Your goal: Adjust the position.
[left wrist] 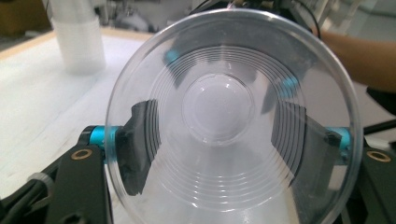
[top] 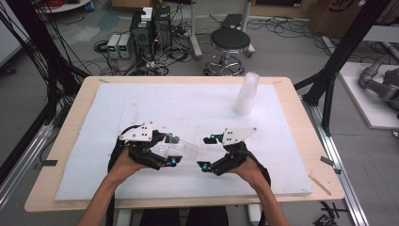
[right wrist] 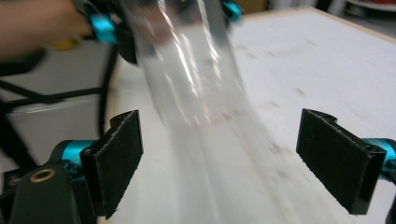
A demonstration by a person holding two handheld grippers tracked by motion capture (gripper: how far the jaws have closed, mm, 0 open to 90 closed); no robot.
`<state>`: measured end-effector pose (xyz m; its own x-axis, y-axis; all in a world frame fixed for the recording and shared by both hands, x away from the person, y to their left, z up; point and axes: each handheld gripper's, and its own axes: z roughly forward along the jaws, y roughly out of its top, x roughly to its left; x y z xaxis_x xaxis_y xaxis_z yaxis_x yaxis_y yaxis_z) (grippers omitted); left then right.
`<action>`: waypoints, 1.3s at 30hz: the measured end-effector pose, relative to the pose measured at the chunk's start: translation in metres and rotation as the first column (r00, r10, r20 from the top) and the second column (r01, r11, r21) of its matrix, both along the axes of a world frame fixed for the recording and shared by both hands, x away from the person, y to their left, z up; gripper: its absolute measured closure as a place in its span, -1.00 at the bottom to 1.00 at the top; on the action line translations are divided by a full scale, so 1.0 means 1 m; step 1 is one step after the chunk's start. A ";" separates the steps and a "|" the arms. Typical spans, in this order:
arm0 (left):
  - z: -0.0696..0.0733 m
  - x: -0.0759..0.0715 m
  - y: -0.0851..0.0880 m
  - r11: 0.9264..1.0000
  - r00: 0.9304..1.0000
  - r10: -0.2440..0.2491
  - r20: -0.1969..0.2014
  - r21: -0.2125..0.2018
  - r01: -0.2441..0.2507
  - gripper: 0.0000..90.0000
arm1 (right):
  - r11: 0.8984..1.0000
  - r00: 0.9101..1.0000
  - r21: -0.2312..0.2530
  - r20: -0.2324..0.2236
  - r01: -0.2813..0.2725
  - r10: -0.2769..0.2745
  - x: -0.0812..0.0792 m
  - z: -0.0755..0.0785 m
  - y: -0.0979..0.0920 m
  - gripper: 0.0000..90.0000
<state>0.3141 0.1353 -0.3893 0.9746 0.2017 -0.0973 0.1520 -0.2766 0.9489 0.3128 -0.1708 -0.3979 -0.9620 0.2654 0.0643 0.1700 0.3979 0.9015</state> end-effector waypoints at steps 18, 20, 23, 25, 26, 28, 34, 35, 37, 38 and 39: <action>0.037 0.049 -0.021 0.883 0.999 -0.027 -0.045 0.467 0.045 -0.28 | 0.890 0.893 -0.066 0.010 0.450 -0.451 -0.009 -0.036 -0.056 -0.67; 0.039 0.054 -0.026 0.856 0.998 -0.036 -0.052 0.514 0.058 -0.28 | 0.883 0.885 -0.066 0.009 0.465 -0.465 -0.010 -0.039 -0.061 -0.67; 0.042 0.061 -0.034 0.811 0.997 -0.052 -0.065 0.580 0.080 -0.28 | 0.872 0.874 -0.062 0.012 0.485 -0.486 -0.013 -0.042 -0.066 -0.67; 0.044 0.065 -0.038 0.790 0.996 -0.057 -0.074 0.607 0.090 -0.28 | 0.867 0.869 -0.064 0.011 0.494 -0.495 -0.015 -0.043 -0.070 -0.67; 0.045 0.067 -0.040 0.777 0.996 -0.060 -0.071 0.623 0.092 -0.28 | 0.863 0.865 -0.067 0.012 0.502 -0.502 -0.015 -0.044 -0.071 -0.67; 0.045 0.070 -0.043 0.763 0.996 -0.056 -0.067 0.641 0.086 -0.28 | 0.860 0.862 -0.072 0.012 0.506 -0.506 -0.016 -0.047 -0.074 -0.67; 0.044 0.075 -0.048 0.738 0.996 -0.052 -0.069 0.670 0.085 -0.28 | 0.848 0.850 -0.073 0.009 0.526 -0.527 -0.017 -0.053 -0.080 -0.67; 0.044 0.075 -0.048 0.736 0.996 -0.050 -0.070 0.671 0.085 -0.28 | 0.846 0.849 -0.070 0.015 0.528 -0.528 -0.016 -0.054 -0.081 -0.67; 0.042 0.075 -0.050 0.733 0.997 -0.047 -0.068 0.675 0.081 -0.28 | 0.842 0.844 -0.068 0.012 0.536 -0.536 -0.016 -0.055 -0.082 -0.67; 0.042 0.076 -0.050 0.730 0.997 -0.047 -0.068 0.678 0.081 -0.28 | 0.840 0.843 -0.068 0.015 0.538 -0.538 -0.017 -0.055 -0.081 -0.66; 0.041 0.075 -0.051 0.729 0.997 -0.048 -0.066 0.680 0.080 -0.28 | 0.842 0.844 -0.067 0.022 0.536 -0.536 -0.017 -0.055 -0.081 -0.66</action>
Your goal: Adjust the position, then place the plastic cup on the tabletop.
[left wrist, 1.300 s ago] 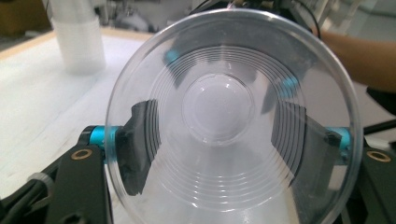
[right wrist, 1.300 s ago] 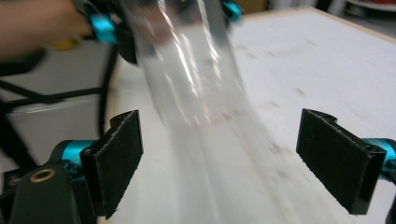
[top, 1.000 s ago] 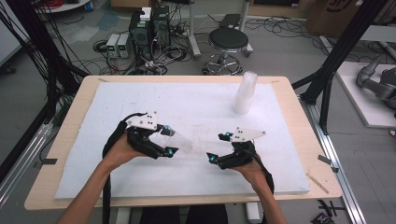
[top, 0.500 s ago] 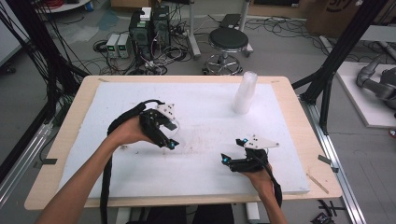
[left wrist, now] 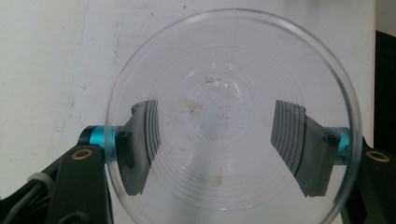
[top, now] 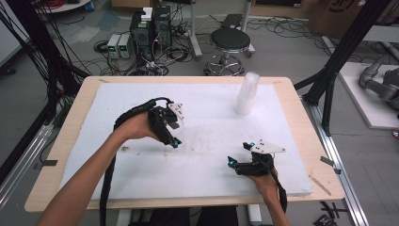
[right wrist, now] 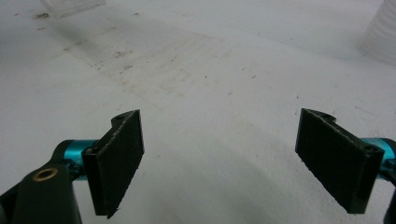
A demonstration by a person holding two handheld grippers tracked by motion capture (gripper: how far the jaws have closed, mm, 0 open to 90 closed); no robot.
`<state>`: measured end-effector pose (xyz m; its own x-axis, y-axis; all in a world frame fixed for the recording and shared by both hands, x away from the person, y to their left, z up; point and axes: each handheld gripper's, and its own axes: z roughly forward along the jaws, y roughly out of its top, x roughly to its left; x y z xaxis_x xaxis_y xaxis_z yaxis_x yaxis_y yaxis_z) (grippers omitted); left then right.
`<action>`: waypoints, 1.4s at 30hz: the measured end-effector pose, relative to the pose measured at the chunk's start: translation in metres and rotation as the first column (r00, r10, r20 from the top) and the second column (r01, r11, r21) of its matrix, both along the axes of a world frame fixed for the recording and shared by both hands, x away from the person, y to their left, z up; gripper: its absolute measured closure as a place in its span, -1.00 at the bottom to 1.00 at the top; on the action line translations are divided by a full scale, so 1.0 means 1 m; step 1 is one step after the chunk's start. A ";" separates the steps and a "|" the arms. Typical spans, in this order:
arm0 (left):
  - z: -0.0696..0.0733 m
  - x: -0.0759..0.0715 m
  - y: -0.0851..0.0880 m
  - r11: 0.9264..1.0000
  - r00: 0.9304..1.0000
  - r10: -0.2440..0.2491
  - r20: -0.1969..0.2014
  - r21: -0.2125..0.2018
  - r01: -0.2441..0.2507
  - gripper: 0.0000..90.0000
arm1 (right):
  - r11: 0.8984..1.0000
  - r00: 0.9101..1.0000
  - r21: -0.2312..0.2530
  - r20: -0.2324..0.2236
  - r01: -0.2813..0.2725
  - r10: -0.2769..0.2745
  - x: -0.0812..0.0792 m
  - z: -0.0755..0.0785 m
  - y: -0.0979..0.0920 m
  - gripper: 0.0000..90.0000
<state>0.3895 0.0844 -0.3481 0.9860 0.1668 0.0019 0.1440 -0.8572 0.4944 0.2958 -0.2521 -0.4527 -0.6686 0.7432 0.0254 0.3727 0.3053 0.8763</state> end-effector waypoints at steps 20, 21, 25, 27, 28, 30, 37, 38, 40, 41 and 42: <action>-0.006 0.004 -0.005 1.000 1.000 0.013 0.006 0.013 -0.013 -0.28 | 1.000 1.000 0.009 -0.007 0.003 -0.003 0.000 0.000 -0.001 -0.66; -0.008 0.004 -0.007 1.000 1.000 0.019 0.001 0.013 -0.019 -0.28 | 1.000 1.000 0.007 -0.004 0.001 -0.001 0.000 -0.001 -0.001 -0.66; -0.015 0.006 -0.013 0.999 1.000 0.010 0.001 0.039 -0.010 -0.28 | 1.000 1.000 0.004 -0.004 -0.001 0.001 0.000 -0.001 0.000 -0.66; -0.018 0.006 -0.016 0.999 1.000 0.014 0.000 0.045 -0.014 -0.28 | 1.000 1.000 0.004 -0.002 -0.001 0.001 0.000 -0.001 0.000 -0.66; -0.020 0.007 -0.018 0.999 1.000 0.011 -0.001 0.052 -0.011 -0.28 | 1.000 1.000 0.004 -0.004 -0.001 0.001 -0.001 -0.001 0.000 -0.66; -0.023 0.007 -0.021 0.998 1.000 0.007 -0.003 0.065 -0.007 -0.28 | 1.000 1.000 0.004 -0.001 -0.002 0.002 0.000 -0.001 0.000 -0.66; -0.031 0.008 -0.030 0.996 1.000 0.001 -0.009 0.088 0.000 -0.27 | 1.000 1.000 0.003 -0.007 -0.006 0.006 0.000 -0.001 0.000 -0.66; -0.032 0.008 -0.031 0.996 1.000 0.000 -0.010 0.092 0.001 -0.27 | 1.000 1.000 0.002 -0.007 -0.007 0.007 0.000 -0.001 0.000 -0.66; -0.033 0.008 -0.033 0.995 1.000 0.000 -0.010 0.103 0.001 -0.26 | 1.000 1.000 0.002 -0.009 -0.008 0.008 0.000 -0.001 0.000 -0.66; -0.034 0.008 -0.034 0.994 1.000 0.002 -0.013 0.109 -0.001 -0.26 | 1.000 1.000 0.002 -0.010 -0.008 0.008 0.000 -0.001 0.000 -0.66; -0.035 0.009 -0.035 0.993 1.000 0.003 -0.011 0.115 -0.002 -0.26 | 1.000 1.000 0.000 -0.007 -0.009 0.009 0.000 -0.001 0.000 -0.66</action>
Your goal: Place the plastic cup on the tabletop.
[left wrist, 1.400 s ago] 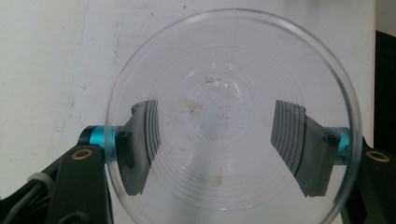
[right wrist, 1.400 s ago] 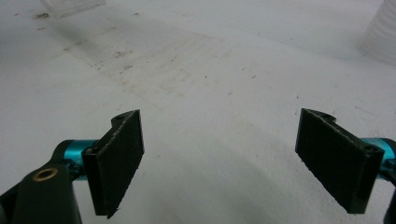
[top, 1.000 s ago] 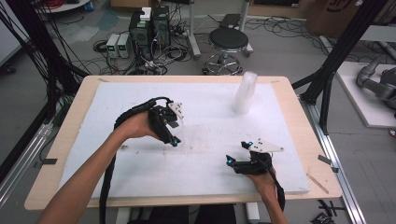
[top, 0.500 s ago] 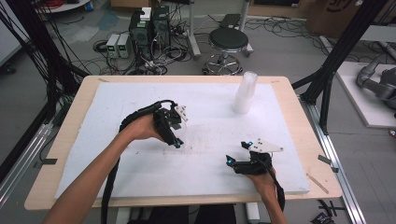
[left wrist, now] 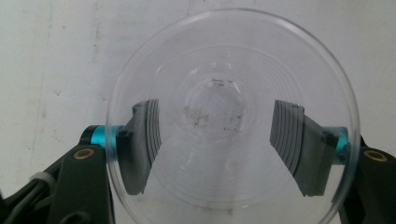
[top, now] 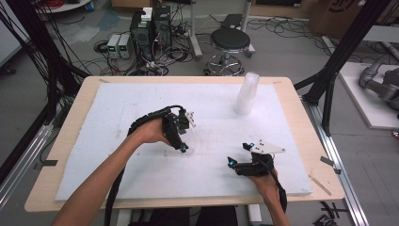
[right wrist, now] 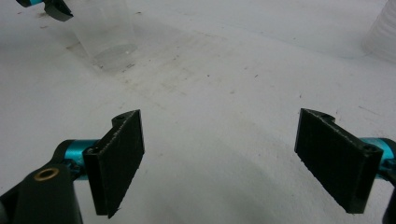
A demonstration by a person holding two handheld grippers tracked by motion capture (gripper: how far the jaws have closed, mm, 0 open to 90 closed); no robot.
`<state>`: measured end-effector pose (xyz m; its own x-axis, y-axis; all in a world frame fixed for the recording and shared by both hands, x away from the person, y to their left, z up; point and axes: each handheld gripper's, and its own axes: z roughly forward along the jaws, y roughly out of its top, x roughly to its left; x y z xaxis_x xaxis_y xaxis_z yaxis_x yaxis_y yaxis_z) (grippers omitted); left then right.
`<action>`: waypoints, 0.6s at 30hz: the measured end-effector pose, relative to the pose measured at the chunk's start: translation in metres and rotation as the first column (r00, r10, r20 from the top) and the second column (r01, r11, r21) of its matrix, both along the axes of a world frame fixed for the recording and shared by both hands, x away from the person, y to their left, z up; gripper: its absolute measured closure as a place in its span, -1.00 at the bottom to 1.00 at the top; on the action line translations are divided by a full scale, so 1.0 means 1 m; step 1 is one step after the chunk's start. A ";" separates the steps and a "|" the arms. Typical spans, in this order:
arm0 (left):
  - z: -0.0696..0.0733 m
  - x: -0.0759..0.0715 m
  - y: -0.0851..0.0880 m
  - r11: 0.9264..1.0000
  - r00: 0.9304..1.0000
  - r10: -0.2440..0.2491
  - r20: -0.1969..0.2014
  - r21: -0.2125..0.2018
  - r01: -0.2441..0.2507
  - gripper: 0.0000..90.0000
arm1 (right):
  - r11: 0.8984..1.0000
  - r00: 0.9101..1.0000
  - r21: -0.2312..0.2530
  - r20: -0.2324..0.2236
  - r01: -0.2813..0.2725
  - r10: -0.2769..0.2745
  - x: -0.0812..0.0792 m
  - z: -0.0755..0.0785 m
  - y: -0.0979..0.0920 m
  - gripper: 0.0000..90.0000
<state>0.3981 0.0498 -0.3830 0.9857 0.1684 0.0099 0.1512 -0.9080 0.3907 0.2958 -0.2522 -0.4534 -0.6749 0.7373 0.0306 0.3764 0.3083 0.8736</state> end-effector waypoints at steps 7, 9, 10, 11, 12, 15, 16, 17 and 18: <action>-0.004 0.000 -0.003 1.000 1.000 0.005 0.002 -0.003 -0.005 -0.26 | 1.000 1.000 0.005 -0.011 -0.001 0.001 0.001 0.000 0.000 -0.66; -0.004 0.001 -0.002 1.000 1.000 0.008 0.000 -0.010 -0.008 -0.27 | 1.000 1.000 0.004 -0.011 -0.002 0.002 0.001 0.000 0.000 -0.66; -0.005 0.001 -0.002 1.000 1.000 0.015 -0.003 -0.013 -0.015 -0.28 | 1.000 1.000 0.001 -0.012 -0.005 0.005 0.001 0.000 0.000 -0.66; -0.005 0.001 -0.002 1.000 1.000 0.017 0.002 -0.018 -0.017 -0.30 | 1.000 1.000 -0.001 -0.013 -0.005 0.005 0.001 0.000 0.000 -0.66; -0.006 0.001 -0.002 1.000 1.000 0.014 0.006 -0.025 -0.014 -0.34 | 1.000 1.000 0.000 -0.012 -0.005 0.005 0.001 0.000 0.000 -0.66; -0.010 -0.001 -0.003 0.999 1.000 -0.007 0.030 -0.032 0.008 -0.52 | 1.000 1.000 0.002 -0.009 -0.002 0.002 0.001 0.000 0.000 -0.66; -0.011 -0.002 -0.004 0.999 1.000 -0.009 0.021 -0.036 0.010 -0.60 | 1.000 1.000 0.001 -0.013 -0.002 0.002 0.001 0.000 0.000 -0.66; -0.012 -0.001 -0.004 0.999 1.000 -0.015 0.024 -0.035 0.016 -0.60 | 1.000 1.000 0.001 -0.016 -0.003 0.003 0.001 0.000 0.000 -0.66; -0.013 -0.001 -0.004 0.999 1.000 -0.013 0.024 -0.038 0.014 -0.60 | 1.000 1.000 -0.001 -0.013 -0.003 0.003 0.001 0.000 0.000 -0.66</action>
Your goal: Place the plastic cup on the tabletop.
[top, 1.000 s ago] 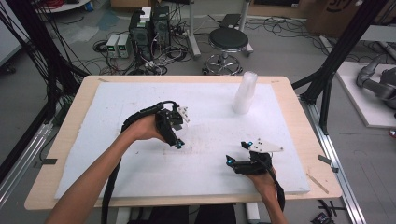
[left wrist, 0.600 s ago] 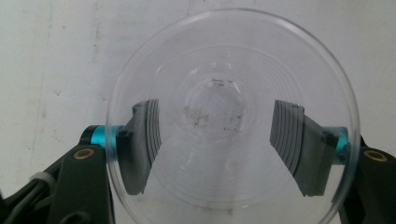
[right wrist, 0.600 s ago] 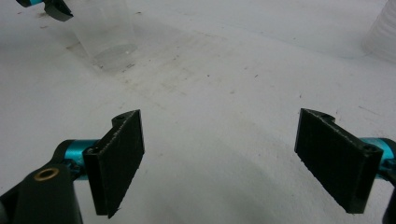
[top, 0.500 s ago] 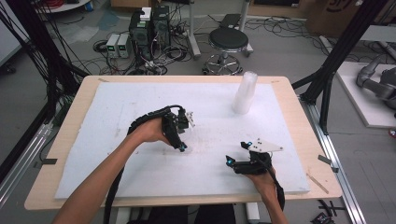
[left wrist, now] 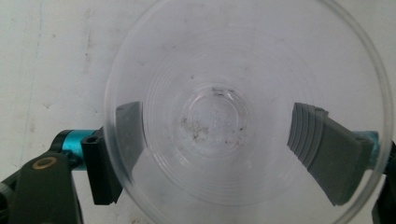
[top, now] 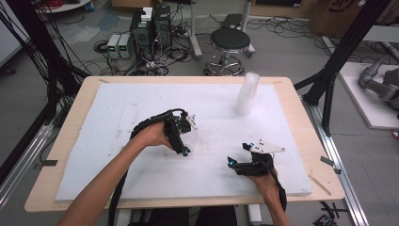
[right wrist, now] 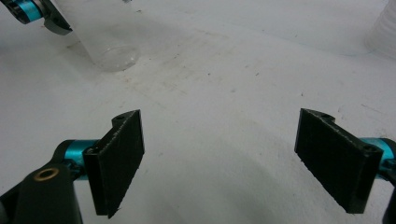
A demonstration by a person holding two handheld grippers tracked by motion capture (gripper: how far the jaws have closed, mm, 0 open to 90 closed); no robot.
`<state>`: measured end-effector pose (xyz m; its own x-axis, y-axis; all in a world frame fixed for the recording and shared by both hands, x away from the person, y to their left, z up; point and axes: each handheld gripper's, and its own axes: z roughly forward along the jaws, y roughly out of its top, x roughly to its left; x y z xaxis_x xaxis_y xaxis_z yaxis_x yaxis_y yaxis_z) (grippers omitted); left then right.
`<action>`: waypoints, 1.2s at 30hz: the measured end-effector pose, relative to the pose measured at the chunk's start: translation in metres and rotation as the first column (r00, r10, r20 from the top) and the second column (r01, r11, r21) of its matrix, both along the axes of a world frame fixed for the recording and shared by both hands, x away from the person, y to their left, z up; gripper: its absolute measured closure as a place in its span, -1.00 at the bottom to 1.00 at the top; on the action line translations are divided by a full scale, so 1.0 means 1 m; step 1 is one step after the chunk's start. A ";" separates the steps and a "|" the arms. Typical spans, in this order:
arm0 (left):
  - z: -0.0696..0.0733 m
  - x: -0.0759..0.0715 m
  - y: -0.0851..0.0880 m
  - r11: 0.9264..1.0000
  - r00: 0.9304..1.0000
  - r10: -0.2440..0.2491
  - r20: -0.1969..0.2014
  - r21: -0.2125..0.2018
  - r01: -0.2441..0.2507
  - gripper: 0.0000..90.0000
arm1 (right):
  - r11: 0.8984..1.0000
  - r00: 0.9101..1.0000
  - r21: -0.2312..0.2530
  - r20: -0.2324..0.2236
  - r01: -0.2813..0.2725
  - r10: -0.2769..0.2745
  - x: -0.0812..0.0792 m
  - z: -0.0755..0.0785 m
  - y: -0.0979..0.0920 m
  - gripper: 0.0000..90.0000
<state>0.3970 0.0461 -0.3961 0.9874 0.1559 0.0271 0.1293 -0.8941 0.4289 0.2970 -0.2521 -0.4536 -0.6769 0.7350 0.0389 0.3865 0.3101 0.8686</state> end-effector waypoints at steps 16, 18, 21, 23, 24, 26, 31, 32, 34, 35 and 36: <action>0.008 -0.006 0.023 0.997 1.000 0.017 -0.004 -0.070 -0.017 -0.70 | 1.000 1.000 0.010 0.001 -0.004 0.004 0.000 0.000 -0.001 -0.66; 0.008 -0.008 0.029 0.997 1.000 0.027 -0.005 -0.070 -0.027 -0.70 | 1.000 1.000 0.016 0.004 -0.006 0.006 0.000 0.000 -0.001 -0.66; 0.005 -0.011 0.042 0.995 0.999 0.050 -0.006 -0.090 -0.050 -0.70 | 1.000 1.000 0.018 0.005 -0.007 0.007 -0.001 0.000 -0.002 -0.66; 0.003 -0.016 0.053 0.991 0.997 0.072 -0.002 -0.112 -0.072 -0.70 | 1.000 1.000 0.022 0.005 -0.010 0.010 -0.001 0.000 -0.002 -0.66; 0.003 -0.018 0.059 0.990 0.997 0.079 -0.001 -0.114 -0.078 -0.70 | 1.000 1.000 0.025 0.001 -0.012 0.012 -0.001 0.000 -0.002 -0.66; 0.001 -0.026 0.072 0.983 0.994 0.105 0.003 -0.152 -0.103 -0.70 | 1.000 1.000 0.026 0.001 -0.014 0.014 -0.001 0.000 -0.002 -0.66; -0.007 -0.047 0.103 0.963 0.983 0.183 0.035 -0.205 -0.172 -0.69 | 0.999 1.000 0.027 0.000 -0.020 0.020 0.000 0.000 -0.002 -0.66; -0.008 -0.052 0.109 0.955 0.979 0.200 0.046 -0.231 -0.184 -0.69 | 0.999 1.000 0.029 -0.002 -0.018 0.018 0.000 0.000 -0.003 -0.66; -0.011 -0.060 0.122 0.938 0.970 0.235 0.060 -0.277 -0.210 -0.69 | 0.999 1.000 0.031 -0.004 -0.018 0.018 0.000 0.000 -0.003 -0.66; -0.013 -0.064 0.129 0.926 0.963 0.262 0.061 -0.298 -0.233 -0.69 | 0.999 1.000 0.030 -0.002 -0.019 0.019 0.000 0.000 -0.003 -0.66; -0.017 -0.069 0.135 0.906 0.953 0.296 0.064 -0.335 -0.259 -0.69 | 0.999 1.000 0.032 -0.001 -0.019 0.019 0.000 0.000 -0.003 -0.66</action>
<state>0.3283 0.1811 -0.4129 0.8965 0.4415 0.0361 0.2875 -0.6418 0.7110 0.2968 -0.2551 -0.4536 -0.6909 0.7201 0.0634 0.3821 0.2893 0.8777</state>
